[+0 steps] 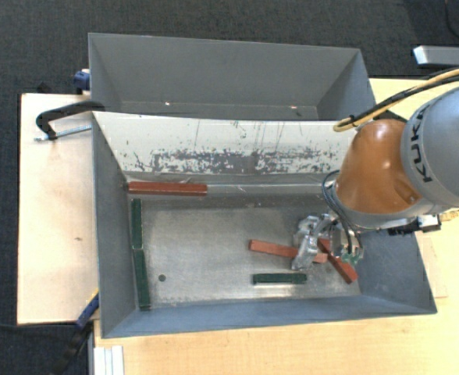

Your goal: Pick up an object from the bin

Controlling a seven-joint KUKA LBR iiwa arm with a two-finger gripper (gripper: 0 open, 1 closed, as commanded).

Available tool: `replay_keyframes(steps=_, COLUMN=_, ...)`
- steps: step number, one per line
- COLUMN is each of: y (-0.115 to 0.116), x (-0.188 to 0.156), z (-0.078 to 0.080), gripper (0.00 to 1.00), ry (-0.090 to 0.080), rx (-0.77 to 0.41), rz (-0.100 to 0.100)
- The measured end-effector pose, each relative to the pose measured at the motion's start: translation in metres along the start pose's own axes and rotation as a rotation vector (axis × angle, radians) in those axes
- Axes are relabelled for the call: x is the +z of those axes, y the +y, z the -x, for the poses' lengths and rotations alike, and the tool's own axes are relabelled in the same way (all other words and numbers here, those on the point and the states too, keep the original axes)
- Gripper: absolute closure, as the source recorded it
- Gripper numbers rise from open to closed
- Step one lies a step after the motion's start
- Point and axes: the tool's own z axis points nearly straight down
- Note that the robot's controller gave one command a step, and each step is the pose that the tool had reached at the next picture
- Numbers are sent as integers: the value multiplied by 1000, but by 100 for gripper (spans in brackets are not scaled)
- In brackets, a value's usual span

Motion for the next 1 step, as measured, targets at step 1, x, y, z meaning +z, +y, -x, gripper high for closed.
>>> replay_keyframes(steps=1, y=-7, x=-170, z=2, gripper=100, ry=-10, rx=-56, rz=0)
